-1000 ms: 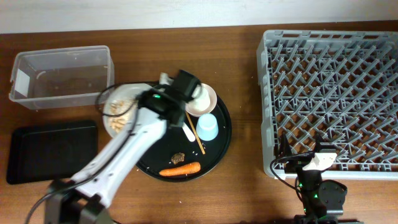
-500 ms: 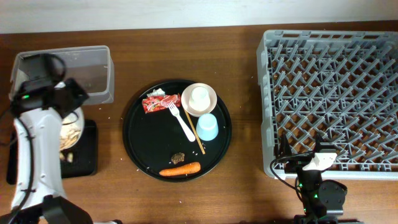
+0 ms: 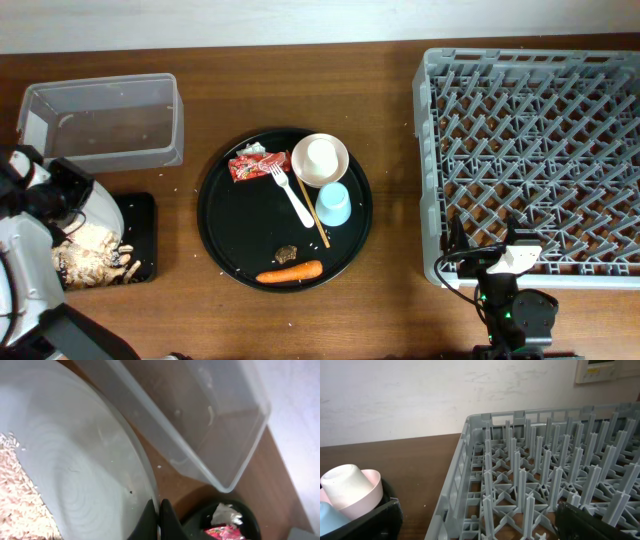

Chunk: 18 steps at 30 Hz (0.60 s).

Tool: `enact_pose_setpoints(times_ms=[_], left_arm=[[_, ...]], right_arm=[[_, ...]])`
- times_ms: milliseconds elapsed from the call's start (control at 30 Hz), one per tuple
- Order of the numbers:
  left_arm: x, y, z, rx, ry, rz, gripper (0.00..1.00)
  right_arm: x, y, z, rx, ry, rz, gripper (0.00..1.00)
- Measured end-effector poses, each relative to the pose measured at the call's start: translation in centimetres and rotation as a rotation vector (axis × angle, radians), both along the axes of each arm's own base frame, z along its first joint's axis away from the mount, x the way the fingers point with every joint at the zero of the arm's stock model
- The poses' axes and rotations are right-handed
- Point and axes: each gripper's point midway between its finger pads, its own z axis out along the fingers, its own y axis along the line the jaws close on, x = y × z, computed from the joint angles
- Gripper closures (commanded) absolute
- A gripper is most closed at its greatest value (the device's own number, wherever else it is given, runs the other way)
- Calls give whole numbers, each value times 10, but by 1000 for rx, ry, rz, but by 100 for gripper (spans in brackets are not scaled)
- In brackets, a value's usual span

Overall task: Sort waste into correct bins and load items into the dishwasher rack
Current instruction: 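Carry the plate left and tip rice and shells onto the black tray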

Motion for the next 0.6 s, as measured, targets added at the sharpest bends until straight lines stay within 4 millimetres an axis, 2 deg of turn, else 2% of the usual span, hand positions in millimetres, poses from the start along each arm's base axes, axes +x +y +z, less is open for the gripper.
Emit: enact_pose_setpoints(times_ms=[300, 367, 500, 600], left_arm=[[-23, 24, 20, -236, -145, 84, 100], [-24, 21, 24, -282, -173, 72, 100], [-21, 21, 50, -342, -322, -1, 100], [-23, 15, 54, -386, -339, -19, 100]], right_arm=[[0, 0, 0, 2, 0, 0, 1], [0, 0, 0, 2, 0, 0, 1], [0, 0, 0, 1, 0, 0, 1], [0, 0, 0, 0, 0, 0, 1]])
